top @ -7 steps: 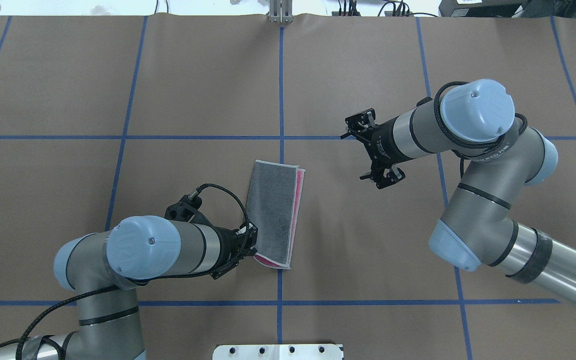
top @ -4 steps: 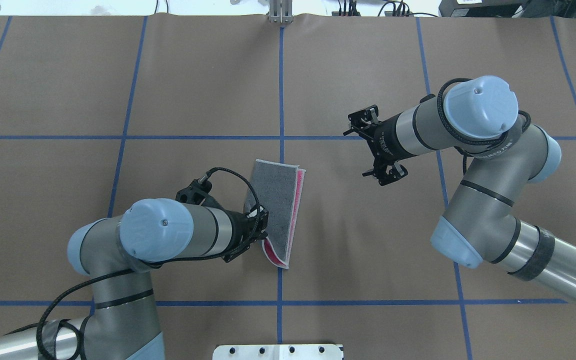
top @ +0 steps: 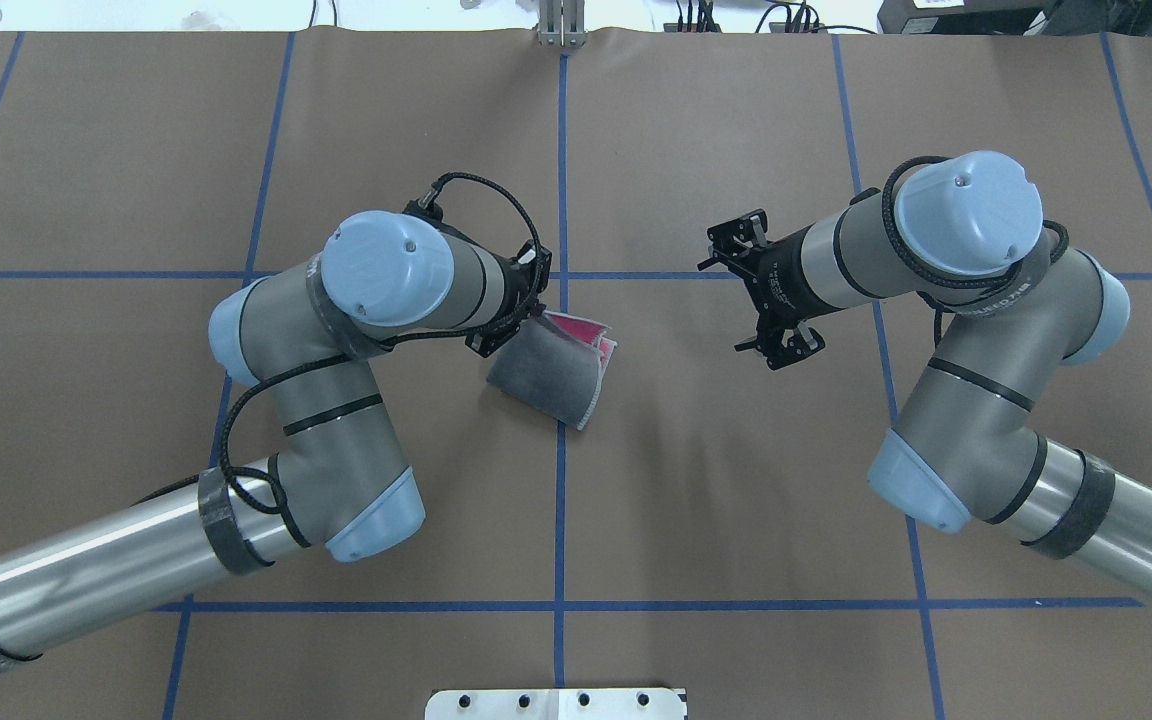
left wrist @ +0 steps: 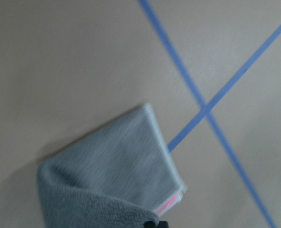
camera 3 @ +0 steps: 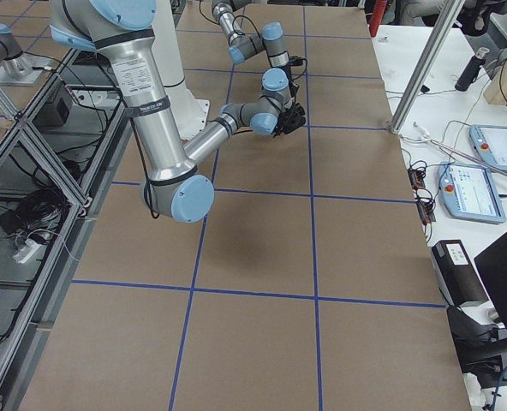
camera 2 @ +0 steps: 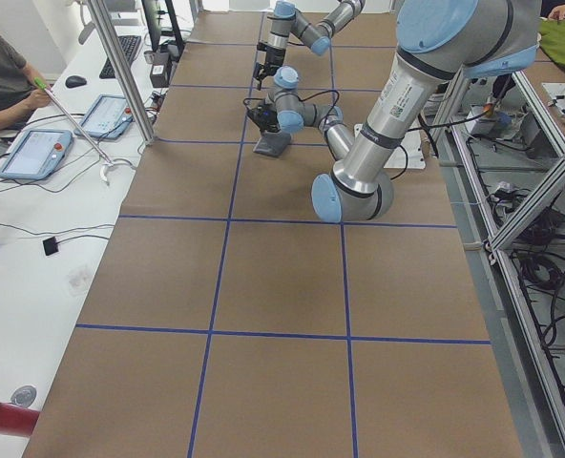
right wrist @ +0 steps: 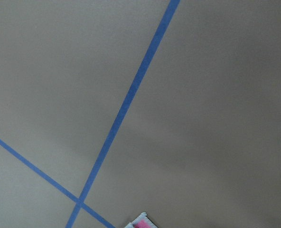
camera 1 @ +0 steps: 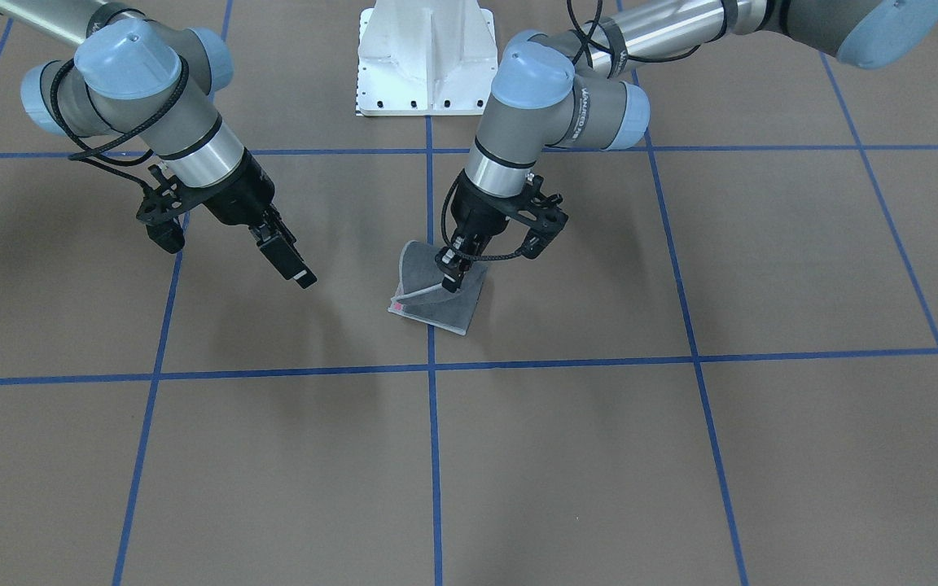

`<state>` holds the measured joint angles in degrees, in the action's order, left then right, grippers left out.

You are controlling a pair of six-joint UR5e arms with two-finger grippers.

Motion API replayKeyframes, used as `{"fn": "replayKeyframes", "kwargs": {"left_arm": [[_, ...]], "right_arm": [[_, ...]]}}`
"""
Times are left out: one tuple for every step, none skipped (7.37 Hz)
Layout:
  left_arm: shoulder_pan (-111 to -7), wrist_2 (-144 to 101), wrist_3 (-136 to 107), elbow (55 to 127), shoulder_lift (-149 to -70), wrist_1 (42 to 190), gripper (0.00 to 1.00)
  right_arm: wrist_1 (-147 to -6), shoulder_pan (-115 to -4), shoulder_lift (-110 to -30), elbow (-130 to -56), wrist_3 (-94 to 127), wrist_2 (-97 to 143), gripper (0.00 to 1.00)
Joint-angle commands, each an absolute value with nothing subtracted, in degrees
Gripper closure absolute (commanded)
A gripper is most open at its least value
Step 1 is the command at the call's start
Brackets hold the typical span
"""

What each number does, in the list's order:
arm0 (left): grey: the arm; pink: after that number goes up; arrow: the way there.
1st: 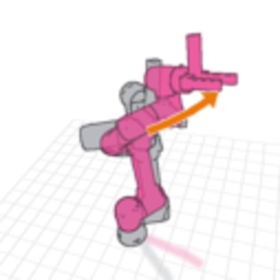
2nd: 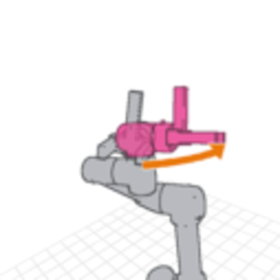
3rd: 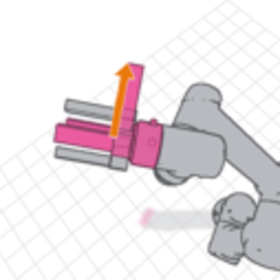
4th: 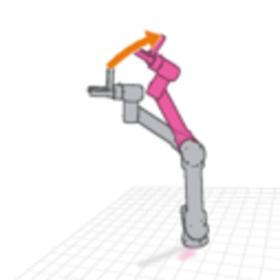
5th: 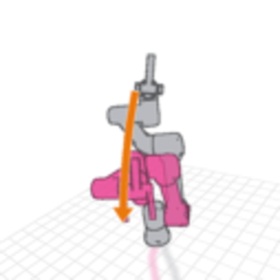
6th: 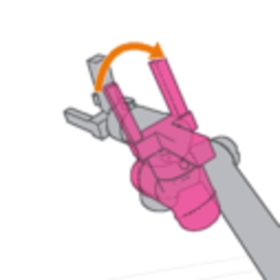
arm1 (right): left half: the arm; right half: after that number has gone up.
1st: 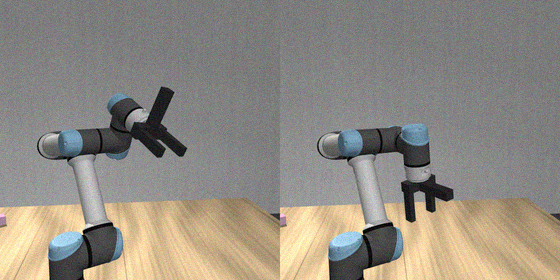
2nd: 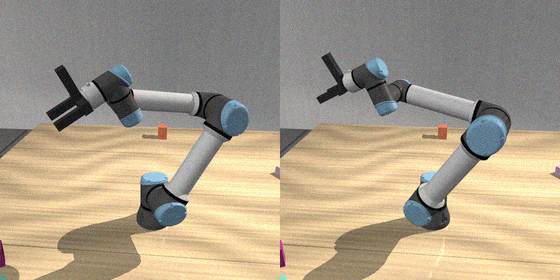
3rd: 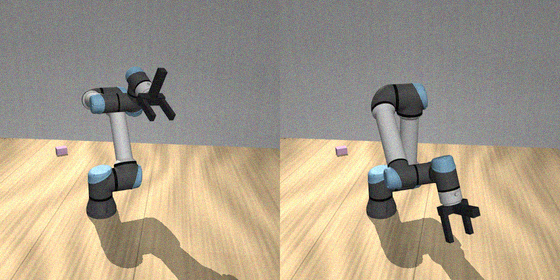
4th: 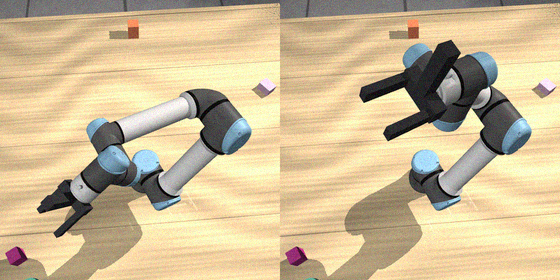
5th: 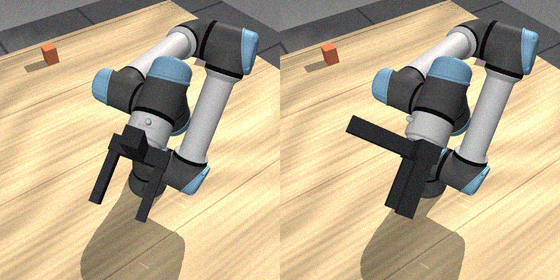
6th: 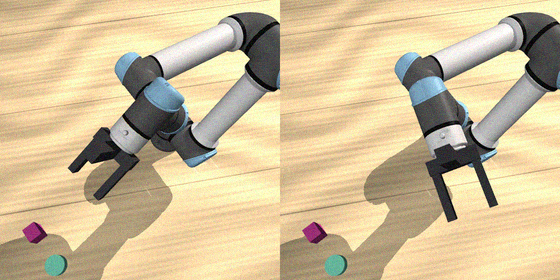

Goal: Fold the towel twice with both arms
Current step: 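Grasp the strip's near end with the left gripper and lift it away from the robot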

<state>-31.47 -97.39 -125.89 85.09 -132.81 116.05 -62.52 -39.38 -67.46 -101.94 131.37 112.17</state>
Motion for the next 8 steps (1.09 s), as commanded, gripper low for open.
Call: {"fn": "replayKeyframes", "kwargs": {"left_arm": [[-32.96, -97.47, -125.77, 76.93, -136.84, 118.98, 1.00], [-32.96, -97.47, -125.77, 76.38, -136.93, 119.70, 1.00], [-33.05, -97.47, -125.60, 75.85, -137.37, 119.79, 1.00], [-33.66, -97.56, -125.60, 75.76, -137.81, 119.97, 1.00], [-33.84, -97.82, -125.42, 75.94, -138.16, 120.93, 1.00], [-33.75, -98.43, -125.42, 75.76, -138.16, 120.94, 1.00], [-33.75, -98.44, -125.33, 75.67, -138.16, 121.02, 0.85], [-34.01, -98.35, -125.16, 75.67, -138.16, 121.03, 0.25]], "right_arm": [[-62.14, -39.37, -67.50, -101.08, 131.31, 112.24, 0.00], [-62.14, -39.29, -67.50, -100.99, 131.31, 112.24, 0.00], [-62.14, -39.29, -67.50, -100.90, 131.31, 112.15, 0.00], [-62.14, -39.29, -67.33, -100.99, 131.40, 112.24, 0.00], [-62.14, -39.20, -67.32, -100.99, 131.40, 112.15, 0.00], [-62.14, -39.20, -67.32, -100.99, 131.40, 112.15, 0.00], [-62.14, -39.20, -67.32, -101.07, 131.40, 112.15, 0.00], [-62.14, -39.20, -67.06, -101.07, 131.40, 112.06, 0.00]]}}
